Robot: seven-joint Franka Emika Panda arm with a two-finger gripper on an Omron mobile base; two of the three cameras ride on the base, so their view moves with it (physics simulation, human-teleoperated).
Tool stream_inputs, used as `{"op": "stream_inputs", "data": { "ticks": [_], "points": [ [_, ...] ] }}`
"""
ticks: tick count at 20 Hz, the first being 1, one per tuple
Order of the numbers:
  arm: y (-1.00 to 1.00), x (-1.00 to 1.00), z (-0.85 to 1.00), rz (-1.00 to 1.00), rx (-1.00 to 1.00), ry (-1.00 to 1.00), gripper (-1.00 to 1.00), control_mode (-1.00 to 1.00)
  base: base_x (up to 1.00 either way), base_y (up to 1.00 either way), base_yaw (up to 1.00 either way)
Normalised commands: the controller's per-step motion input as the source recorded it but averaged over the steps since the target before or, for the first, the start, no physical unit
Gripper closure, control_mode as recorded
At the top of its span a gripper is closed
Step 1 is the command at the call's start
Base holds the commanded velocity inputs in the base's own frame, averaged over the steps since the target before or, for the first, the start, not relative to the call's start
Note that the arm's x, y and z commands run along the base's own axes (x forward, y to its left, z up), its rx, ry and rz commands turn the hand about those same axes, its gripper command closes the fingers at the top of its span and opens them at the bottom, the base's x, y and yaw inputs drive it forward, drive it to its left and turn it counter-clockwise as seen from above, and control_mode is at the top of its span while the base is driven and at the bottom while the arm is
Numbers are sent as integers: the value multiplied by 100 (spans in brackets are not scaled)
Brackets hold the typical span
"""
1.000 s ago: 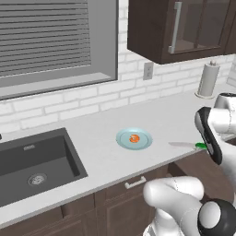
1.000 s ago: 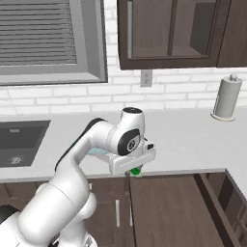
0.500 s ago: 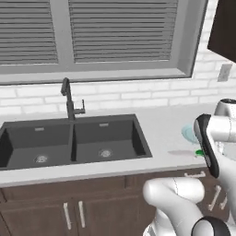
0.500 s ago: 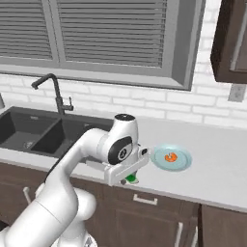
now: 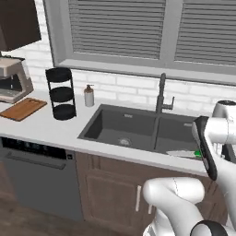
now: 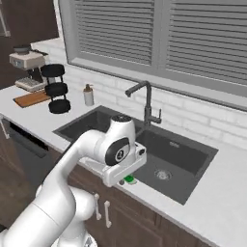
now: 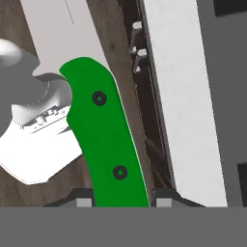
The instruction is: Pick up the knife from the drawer and place it on the cutting board. Then place the meat from the plate to the cutting board.
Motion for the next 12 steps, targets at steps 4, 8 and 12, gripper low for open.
{"op": "stream_inputs", "data": {
  "ticks": [4, 8, 12],
  "points": [
    [0, 0, 0, 0, 0, 0, 100, 100, 3, 80, 60],
    [0, 0, 0, 0, 0, 0, 100, 100, 43, 100, 45],
    [0, 0, 0, 0, 0, 0, 100, 100, 50, 100, 22]
  ]
}}
